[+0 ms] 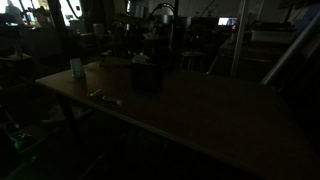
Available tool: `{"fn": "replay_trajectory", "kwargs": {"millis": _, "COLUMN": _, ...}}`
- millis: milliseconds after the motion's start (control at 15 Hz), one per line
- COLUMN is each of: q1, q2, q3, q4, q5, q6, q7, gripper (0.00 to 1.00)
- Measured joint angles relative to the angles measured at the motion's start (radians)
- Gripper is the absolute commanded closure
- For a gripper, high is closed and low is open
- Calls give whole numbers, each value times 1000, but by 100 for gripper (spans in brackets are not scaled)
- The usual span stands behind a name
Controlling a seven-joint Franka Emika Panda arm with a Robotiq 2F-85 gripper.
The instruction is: Put the white towel in the black box
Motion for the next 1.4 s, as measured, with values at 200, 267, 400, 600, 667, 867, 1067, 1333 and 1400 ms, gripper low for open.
{"fn": "replay_trajectory", "kwargs": {"millis": 200, "q1": -3, "q2": 2, "q3": -2, "q4": 1, "q5": 0, "q6": 0, "q7": 0, "gripper": 100}}
{"fn": "replay_trajectory", "kwargs": {"millis": 267, "q1": -4, "q2": 2, "q3": -3, "q4": 1, "q5": 0, "q6": 0, "q7": 0, "gripper": 100}}
{"fn": "replay_trajectory", "kwargs": {"millis": 400, "q1": -4, "q2": 3, "q3": -5, "q4": 1, "q5": -2, "q6": 0, "q7": 0, "gripper": 100}}
{"fn": "replay_trajectory", "kwargs": {"millis": 600, "q1": -5, "q2": 3, "q3": -9, "q4": 1, "q5": -13, "q6": 0, "q7": 0, "gripper": 100}}
{"fn": "replay_trajectory", "kwargs": {"millis": 667, "q1": -6, "q2": 3, "q3": -11, "q4": 1, "q5": -17, "q6": 1, "q7": 0, "gripper": 100}}
{"fn": "replay_trajectory", "kwargs": {"millis": 867, "q1": -9, "q2": 7, "q3": -17, "q4": 2, "q5": -21, "q6": 1, "q7": 0, "gripper": 100}}
{"fn": "replay_trajectory", "kwargs": {"millis": 1067, "q1": -11, "q2": 7, "q3": -20, "q4": 2, "q5": -21, "q6": 1, "q7": 0, "gripper": 100}}
{"fn": "replay_trajectory", "kwargs": {"millis": 1333, "q1": -15, "q2": 7, "q3": -22, "q4": 2, "q5": -21, "q6": 1, "q7": -1, "gripper": 100}}
{"fn": "replay_trajectory", "kwargs": {"millis": 1400, "q1": -15, "q2": 7, "q3": -22, "q4": 2, "q5": -21, "q6": 1, "q7": -1, "gripper": 100}}
